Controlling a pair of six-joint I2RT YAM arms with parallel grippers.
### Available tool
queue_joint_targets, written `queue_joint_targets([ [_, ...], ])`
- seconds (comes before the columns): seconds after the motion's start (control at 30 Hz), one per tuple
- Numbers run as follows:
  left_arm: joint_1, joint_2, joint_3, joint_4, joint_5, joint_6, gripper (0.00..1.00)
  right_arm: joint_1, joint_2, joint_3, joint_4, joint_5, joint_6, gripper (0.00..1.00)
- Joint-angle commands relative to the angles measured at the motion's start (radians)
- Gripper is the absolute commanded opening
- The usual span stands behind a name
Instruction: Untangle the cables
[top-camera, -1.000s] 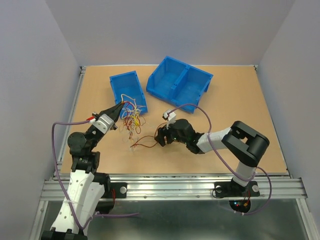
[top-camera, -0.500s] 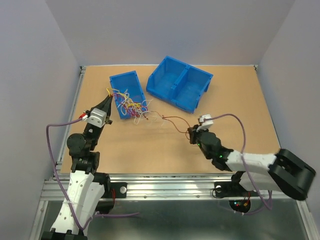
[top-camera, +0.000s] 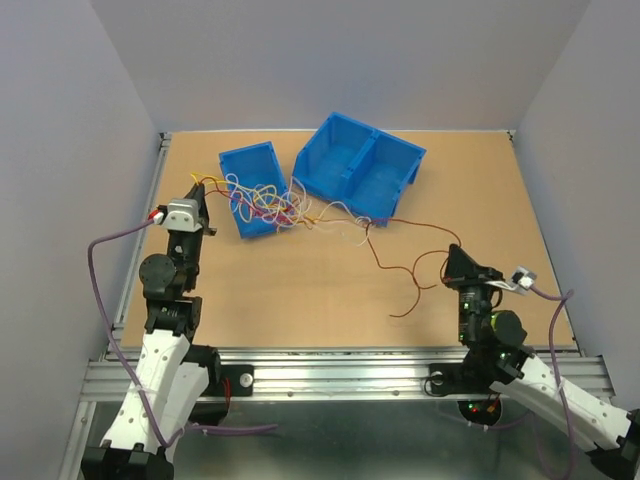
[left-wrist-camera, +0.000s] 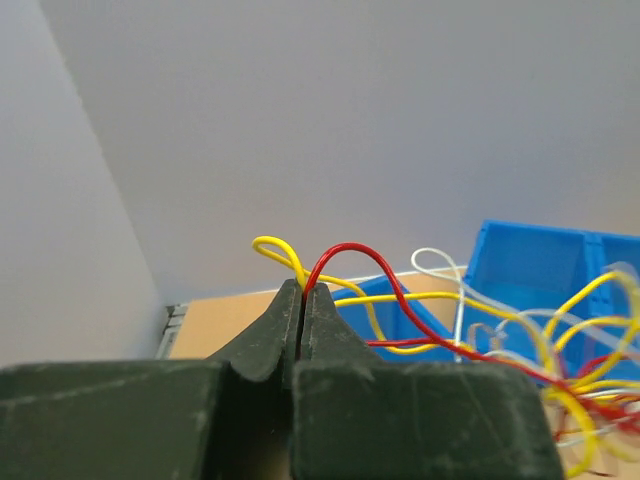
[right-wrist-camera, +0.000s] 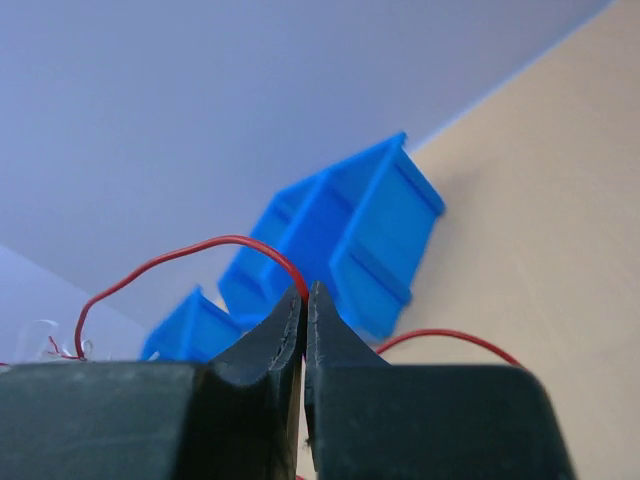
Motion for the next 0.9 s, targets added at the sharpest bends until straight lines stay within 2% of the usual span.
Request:
queue_joint_targets([
  [0.0,0.007,-0.016,0.014,0.076,0.391,0.030,0.00,0.000,0.155,-0.062,-0.068,0.068,0.061,0.00],
  [0.03,0.006,-0.004,0.016,0.072,0.503,0.045,0.01,0.000,0.188,-0.062,-0.050,0.056,0.055,0.01],
  [0.07,0.006,0.007,0.014,0.059,0.618,0.062,0.08,0.000,0.189,-0.062,-0.049,0.039,0.042,0.01],
  [0.1,0.004,0.017,0.017,0.041,0.822,0.076,0.16,0.000,0.202,-0.033,-0.016,0.019,0.028,0.01],
  [0.13,0.000,0.028,0.019,0.033,0.906,0.107,0.30,0.000,0.204,-0.026,-0.013,-0.019,0.025,0.01],
  [0.2,-0.025,0.056,0.019,-0.022,1.019,0.162,0.41,-0.002,0.205,-0.008,-0.008,-0.059,0.003,0.00],
  [0.23,-0.034,0.060,0.020,-0.045,1.023,0.229,0.50,0.000,0.205,-0.003,-0.008,-0.088,-0.004,0.01],
  [0.3,-0.060,0.065,0.013,-0.080,1.012,0.277,0.57,0.000,0.213,0.015,-0.006,-0.118,-0.018,0.01],
  [0.33,-0.068,0.068,0.008,-0.086,1.002,0.292,0.66,0.000,0.218,0.023,-0.006,-0.154,-0.023,0.01],
  [0.4,-0.092,0.073,0.002,-0.099,0.995,0.326,0.74,0.000,0.231,0.041,-0.005,-0.194,-0.037,0.01],
  [0.47,-0.118,0.091,0.000,-0.099,0.936,0.335,0.84,0.000,0.265,0.079,-0.005,-0.256,-0.047,0.00],
  [0.5,-0.143,0.103,0.008,-0.099,0.857,0.329,0.86,0.000,0.283,0.093,-0.003,-0.280,-0.052,0.01],
  [0.53,-0.190,0.119,0.011,-0.099,0.822,0.328,0.90,0.001,0.316,0.125,-0.003,-0.323,-0.057,0.01],
  [0.63,-0.267,0.203,0.020,-0.109,0.737,0.361,0.96,0.000,0.369,0.174,-0.003,-0.377,-0.069,0.01],
  [0.67,-0.327,0.227,0.022,-0.109,0.712,0.371,0.99,0.000,0.389,0.203,-0.003,-0.409,-0.072,0.01],
  [0.73,-0.379,0.307,0.032,-0.112,0.629,0.406,0.99,0.001,0.431,0.225,-0.005,-0.431,-0.075,0.01],
  [0.87,-0.486,0.438,0.071,-0.125,0.554,0.438,0.99,0.001,0.472,0.256,0.000,-0.449,-0.072,0.00],
])
